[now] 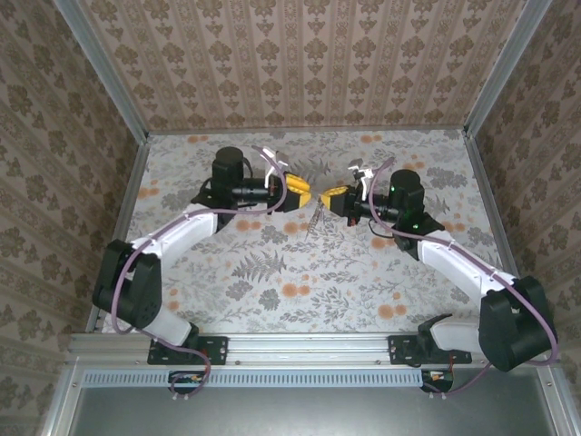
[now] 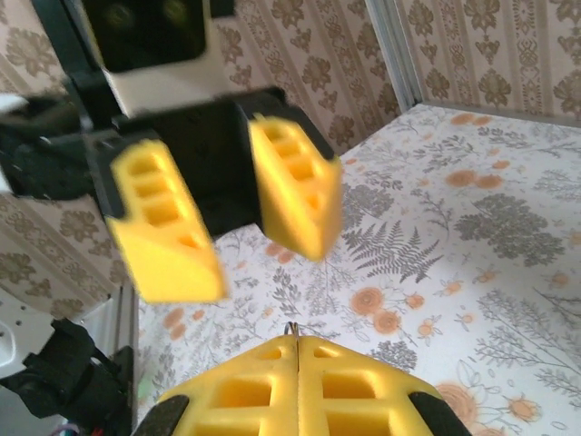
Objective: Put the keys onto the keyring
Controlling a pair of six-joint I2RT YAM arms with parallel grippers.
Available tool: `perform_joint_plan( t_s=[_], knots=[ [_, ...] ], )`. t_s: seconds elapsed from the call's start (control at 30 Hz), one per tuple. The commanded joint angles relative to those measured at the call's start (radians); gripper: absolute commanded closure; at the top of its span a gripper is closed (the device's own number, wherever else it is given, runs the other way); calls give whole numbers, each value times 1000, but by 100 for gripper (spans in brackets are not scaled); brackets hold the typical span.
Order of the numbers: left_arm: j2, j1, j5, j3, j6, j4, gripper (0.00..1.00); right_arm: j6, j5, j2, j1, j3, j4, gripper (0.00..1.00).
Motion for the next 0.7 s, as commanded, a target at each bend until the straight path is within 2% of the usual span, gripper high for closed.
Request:
perform_joint_plan(
  t_s=[0.0,0.2,0.43,0.67],
  knots=[
    [-52,0,-4,99,235,-327,58,-155,5,-2,-6,98,-210,100],
    [-30,0,-29,198,389,-574,55,-301,-48,62,-6,242,-449,100],
    [11,0,-29,245,451,-662,55,-401,-117,96,-5,337,-618,100],
    [66,-18,-7,289,469,-701,57,-417,-164,110,1,348,-638,100]
  ],
)
